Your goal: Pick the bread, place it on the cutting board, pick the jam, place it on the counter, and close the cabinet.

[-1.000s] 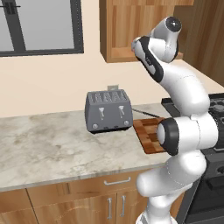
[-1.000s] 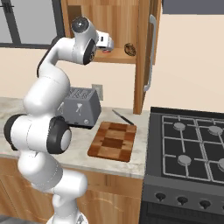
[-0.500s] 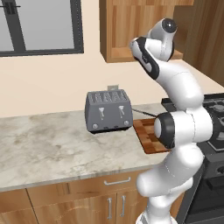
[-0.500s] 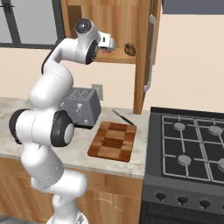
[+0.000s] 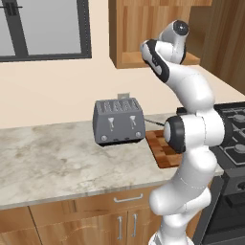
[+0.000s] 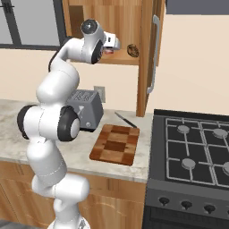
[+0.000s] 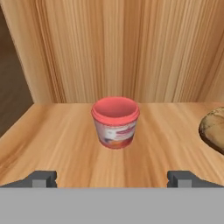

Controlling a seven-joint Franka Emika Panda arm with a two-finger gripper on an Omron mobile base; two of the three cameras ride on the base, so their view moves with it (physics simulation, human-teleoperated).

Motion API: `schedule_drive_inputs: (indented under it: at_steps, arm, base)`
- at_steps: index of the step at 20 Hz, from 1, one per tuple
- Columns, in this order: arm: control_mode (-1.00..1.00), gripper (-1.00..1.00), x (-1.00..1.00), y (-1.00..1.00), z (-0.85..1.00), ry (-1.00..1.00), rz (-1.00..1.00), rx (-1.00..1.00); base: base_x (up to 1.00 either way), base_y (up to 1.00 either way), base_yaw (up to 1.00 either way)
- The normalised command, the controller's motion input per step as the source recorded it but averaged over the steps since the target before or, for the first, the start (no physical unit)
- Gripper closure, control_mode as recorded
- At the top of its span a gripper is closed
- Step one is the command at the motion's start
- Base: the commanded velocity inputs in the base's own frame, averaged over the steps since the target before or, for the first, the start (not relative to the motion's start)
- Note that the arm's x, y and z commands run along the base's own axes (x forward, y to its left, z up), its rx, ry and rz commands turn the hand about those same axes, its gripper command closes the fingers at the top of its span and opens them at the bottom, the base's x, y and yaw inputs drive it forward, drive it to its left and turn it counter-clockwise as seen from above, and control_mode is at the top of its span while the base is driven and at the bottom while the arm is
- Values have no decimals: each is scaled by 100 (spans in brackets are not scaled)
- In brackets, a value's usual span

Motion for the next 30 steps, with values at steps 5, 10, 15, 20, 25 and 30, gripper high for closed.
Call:
schedule_drive_inputs:
  at_steps: [5,10,15,20,25,30]
  arm:
    - [-100,-100,27,-5,0,0,0,0]
    - [-100,-100,31,0,-3,0,0,0]
    - [-100,-100,31,0,-8,0,0,0]
    - [-100,-100,26,0,-9,0,0,0]
    - [-100,-100,23,0,-9,0,0,0]
    - [-100,-100,22,0,-10,0,0,0]
  base:
    - [0,0,0]
    - [0,0,0]
    - [0,0,0]
    - [0,0,0]
    - [0,0,0]
    - [0,0,0]
